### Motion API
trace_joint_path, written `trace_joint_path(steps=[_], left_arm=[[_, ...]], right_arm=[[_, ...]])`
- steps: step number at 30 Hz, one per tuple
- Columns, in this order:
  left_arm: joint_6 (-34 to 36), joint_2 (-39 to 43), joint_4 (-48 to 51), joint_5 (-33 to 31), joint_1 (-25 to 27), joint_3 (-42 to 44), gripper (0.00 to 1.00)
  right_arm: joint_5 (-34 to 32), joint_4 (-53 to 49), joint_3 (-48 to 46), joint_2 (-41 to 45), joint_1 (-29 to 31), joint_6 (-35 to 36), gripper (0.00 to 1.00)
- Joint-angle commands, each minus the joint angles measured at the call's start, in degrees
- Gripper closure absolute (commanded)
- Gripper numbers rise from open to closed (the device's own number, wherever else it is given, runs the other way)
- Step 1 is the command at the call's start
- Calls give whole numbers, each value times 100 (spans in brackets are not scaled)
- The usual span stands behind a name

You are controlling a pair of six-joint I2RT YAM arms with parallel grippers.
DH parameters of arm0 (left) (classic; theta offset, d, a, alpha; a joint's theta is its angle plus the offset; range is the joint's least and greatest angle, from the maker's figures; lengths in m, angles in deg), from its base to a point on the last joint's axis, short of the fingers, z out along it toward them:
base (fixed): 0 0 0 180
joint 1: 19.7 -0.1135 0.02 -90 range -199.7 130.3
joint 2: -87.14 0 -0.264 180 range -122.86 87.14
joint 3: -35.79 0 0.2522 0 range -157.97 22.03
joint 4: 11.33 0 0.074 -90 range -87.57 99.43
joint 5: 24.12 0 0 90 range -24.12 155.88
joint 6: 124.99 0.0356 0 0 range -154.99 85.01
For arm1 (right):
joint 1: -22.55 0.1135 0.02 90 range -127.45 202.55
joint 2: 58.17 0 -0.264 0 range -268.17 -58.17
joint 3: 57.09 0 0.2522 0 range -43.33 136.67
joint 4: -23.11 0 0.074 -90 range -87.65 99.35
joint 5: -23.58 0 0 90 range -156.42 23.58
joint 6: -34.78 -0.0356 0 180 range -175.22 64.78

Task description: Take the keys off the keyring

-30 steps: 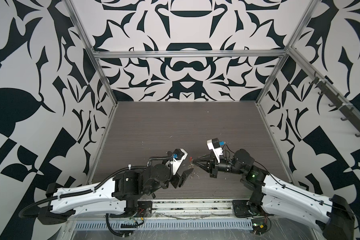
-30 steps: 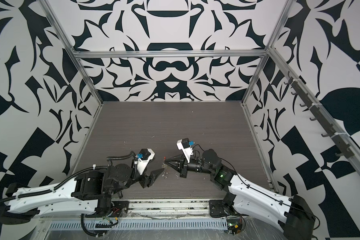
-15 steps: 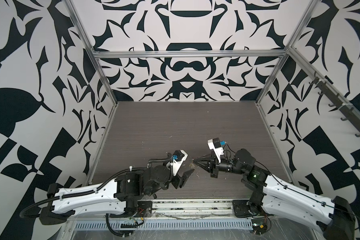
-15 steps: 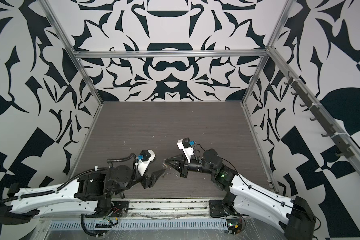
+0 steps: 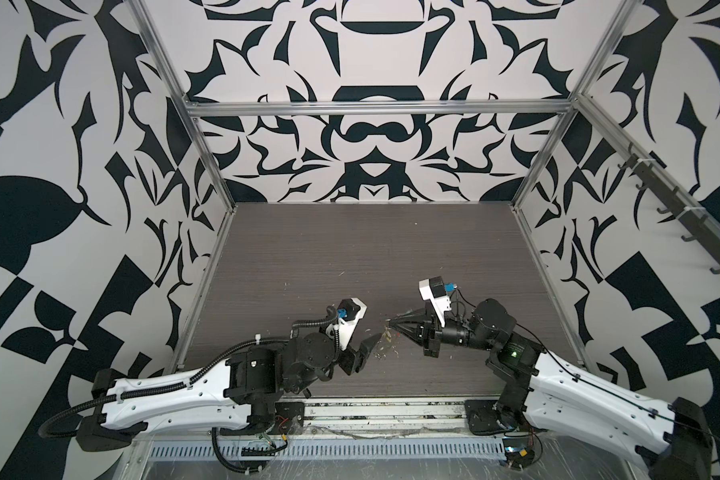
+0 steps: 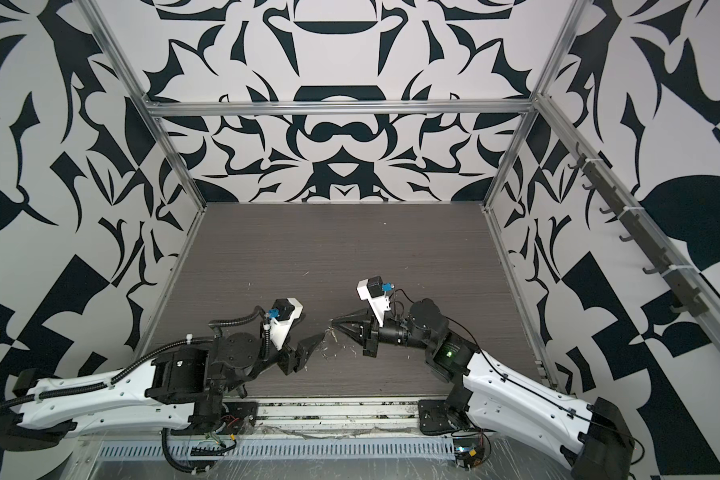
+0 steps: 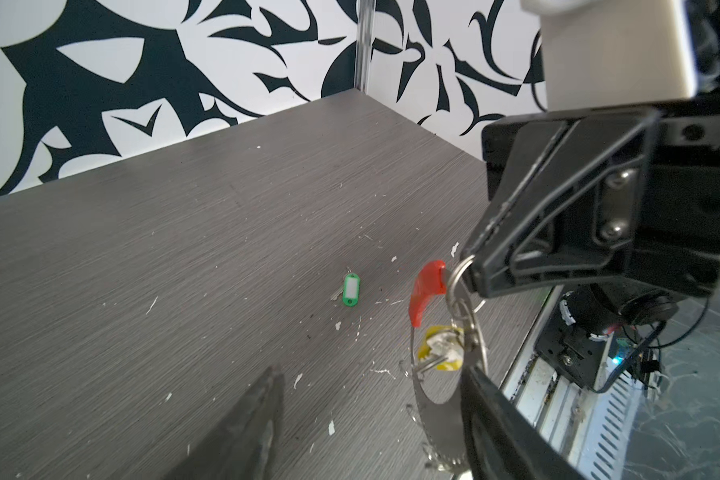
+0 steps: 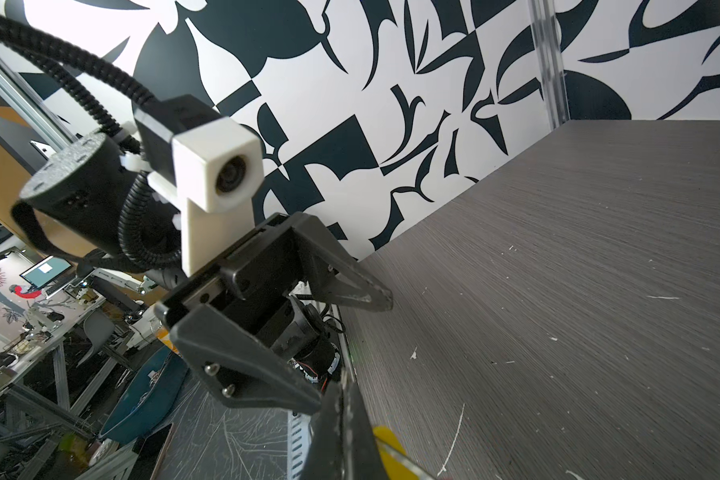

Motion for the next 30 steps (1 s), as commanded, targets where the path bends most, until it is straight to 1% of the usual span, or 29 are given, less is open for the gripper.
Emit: trace_joint_path(steps=[1,5,7,12,21,25,30], left_arm=[[-158,-138,188,-35,-12,-59,29],[-212,-176,198,291,-13,-97,29],[-235,-175,199,354,-13,-74,29],[-154,-336,75,340,-13,-54,27],[327,-499,-378,370,-13,-43,23],[493,-590,-493,401,-13,-45,25],[508,-694,-487,380,-13,-47,31]], right_arm=[[-53,156,291,115,13,97,100],[-73,147,282,98,20,100,100],[-81,156,273,98,20,106,100],[-19,255,273,17,17,69,100],[178,565,256,-187,25,-76,100],[283,711,238,-280,18,-140,100],[384,815,253,-338,17,-190,100]])
